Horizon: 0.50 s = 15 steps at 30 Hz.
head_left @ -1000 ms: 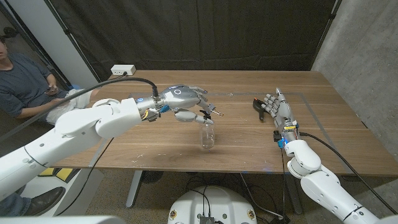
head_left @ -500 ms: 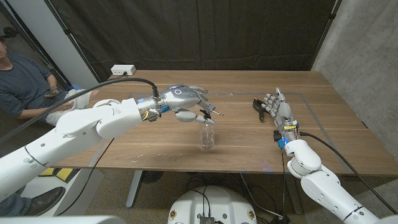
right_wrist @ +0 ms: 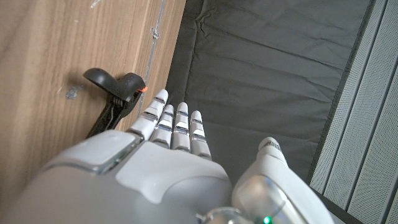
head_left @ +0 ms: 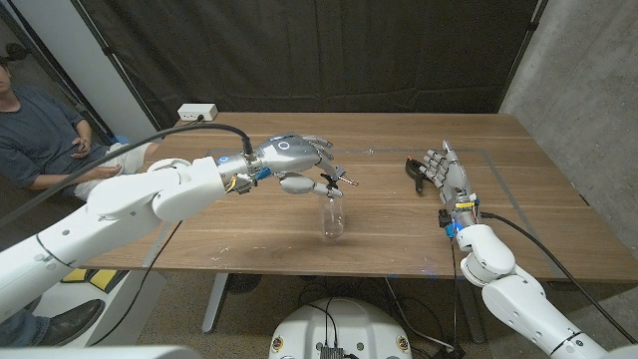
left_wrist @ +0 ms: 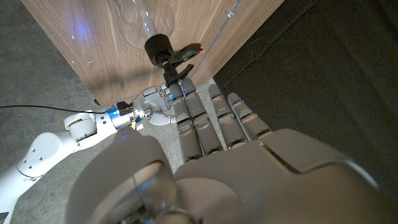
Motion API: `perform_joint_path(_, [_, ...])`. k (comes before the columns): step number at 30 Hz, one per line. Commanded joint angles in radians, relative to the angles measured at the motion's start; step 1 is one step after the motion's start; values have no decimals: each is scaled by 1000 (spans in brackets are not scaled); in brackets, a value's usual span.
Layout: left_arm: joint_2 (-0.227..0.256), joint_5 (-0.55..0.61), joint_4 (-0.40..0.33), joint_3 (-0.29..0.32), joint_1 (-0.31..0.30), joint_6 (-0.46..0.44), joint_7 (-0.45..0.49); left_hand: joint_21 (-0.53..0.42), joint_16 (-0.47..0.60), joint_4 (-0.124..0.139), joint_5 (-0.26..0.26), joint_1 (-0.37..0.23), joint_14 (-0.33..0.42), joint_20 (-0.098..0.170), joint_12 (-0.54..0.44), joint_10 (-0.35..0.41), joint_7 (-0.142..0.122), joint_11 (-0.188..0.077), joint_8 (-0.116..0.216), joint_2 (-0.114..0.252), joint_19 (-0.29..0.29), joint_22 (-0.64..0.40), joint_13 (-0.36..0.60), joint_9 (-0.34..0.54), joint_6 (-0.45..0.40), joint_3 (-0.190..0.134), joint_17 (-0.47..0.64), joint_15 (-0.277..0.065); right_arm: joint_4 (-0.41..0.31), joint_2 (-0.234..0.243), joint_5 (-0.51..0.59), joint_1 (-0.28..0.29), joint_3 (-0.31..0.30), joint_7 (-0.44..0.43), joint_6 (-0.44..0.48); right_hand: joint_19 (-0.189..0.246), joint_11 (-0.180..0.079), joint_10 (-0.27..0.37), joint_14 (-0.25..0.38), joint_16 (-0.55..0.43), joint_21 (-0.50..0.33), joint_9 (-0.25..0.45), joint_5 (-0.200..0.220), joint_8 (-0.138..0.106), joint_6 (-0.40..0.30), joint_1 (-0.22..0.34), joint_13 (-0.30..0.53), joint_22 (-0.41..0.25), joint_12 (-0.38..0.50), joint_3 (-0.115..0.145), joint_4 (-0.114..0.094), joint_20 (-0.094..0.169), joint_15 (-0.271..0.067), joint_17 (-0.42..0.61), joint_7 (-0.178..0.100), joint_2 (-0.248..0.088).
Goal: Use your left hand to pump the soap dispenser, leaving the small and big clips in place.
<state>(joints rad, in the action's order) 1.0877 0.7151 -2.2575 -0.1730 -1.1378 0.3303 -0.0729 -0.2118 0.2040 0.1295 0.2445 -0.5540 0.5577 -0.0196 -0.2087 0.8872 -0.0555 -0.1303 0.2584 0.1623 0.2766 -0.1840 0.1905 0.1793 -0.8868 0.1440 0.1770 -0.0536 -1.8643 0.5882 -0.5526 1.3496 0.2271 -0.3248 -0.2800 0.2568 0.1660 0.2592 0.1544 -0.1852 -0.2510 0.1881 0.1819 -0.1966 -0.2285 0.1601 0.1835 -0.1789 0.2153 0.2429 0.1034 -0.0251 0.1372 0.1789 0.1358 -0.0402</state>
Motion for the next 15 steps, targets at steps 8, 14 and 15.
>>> perform_joint_path(8, [-15, 19, -4, 24, -4, 12, 21, -3, 0, -1, -1, -5, 7, 0, 6, -2, 3, -1, -8, -3, 10, -2, 4, 5, -8, -4, 3, -44, -3, 0, 9, 5, -4, 0, -10, 7, 2, 12, 9, -2, 8, 3, -1, -1, -5, 1, 3, -5, 9, -1, 5, 7, -1, 4, -1, -7])
perform_joint_path(14, [-23, 17, 5, 7, 21, 21, 14, -3, -1, 0, -2, -5, 7, 0, 7, -3, -1, -6, -11, -4, 10, -2, 4, 5, -7, -4, 4, -44, -12, 2, 7, 10, -8, -1, -4, 8, 2, 12, 9, -1, 8, 3, -1, -1, -5, 1, 3, -5, 8, -1, 6, 6, -2, 4, -1, -6])
perform_joint_path(15, [-25, 15, 8, 2, 27, 22, 13, -3, -1, 0, -2, -5, 7, -1, 7, -2, -3, -7, -10, -4, 10, -2, 4, 5, -8, -4, 4, -44, -13, 5, 6, 10, -8, 1, -1, 9, 2, 12, 9, -1, 8, 3, -1, -1, -5, 1, 3, -5, 8, -1, 6, 7, -1, 4, -1, -6])
